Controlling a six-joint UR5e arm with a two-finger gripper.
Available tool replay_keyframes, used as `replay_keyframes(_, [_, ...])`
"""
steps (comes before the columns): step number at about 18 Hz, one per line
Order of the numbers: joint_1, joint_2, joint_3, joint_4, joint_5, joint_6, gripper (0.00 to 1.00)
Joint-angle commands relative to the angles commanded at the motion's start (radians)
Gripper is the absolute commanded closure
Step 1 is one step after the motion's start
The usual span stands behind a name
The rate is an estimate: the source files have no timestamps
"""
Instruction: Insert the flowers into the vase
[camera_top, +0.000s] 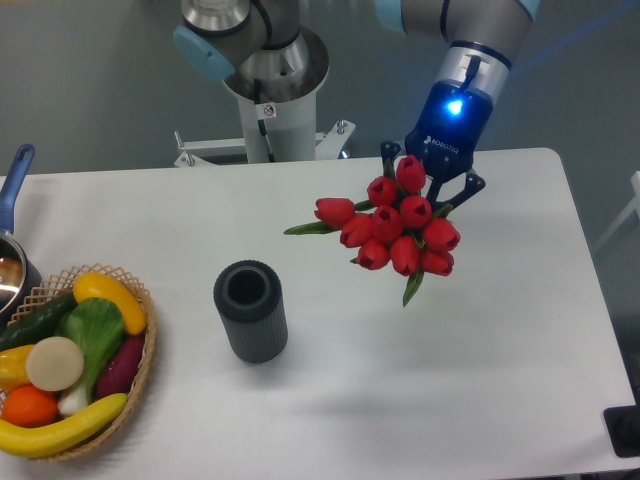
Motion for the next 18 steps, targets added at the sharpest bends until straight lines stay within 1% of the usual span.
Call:
replay_keyframes(3, [-0.003, 0.000, -0.006, 0.017, 0.000, 0.000, 0.80])
replay_keyframes(5, [-0.003, -0.002, 0.006, 0.015, 0.000, -0.005, 0.80])
replay_keyframes(9, [-0.009, -0.003, 0.006, 0.017, -0.002, -0.003, 0.80])
replay_keyframes(14, [-0.014, -0.006, 0.003, 0.020, -0.041, 0.002, 0.80])
replay_keyframes(16, [-0.023, -0.009, 0.002, 0.025, -0.073, 0.003, 0.80])
replay_keyframes(18, [-0.046, -0.011, 0.003, 0.043, -0.119, 0.003, 0.80])
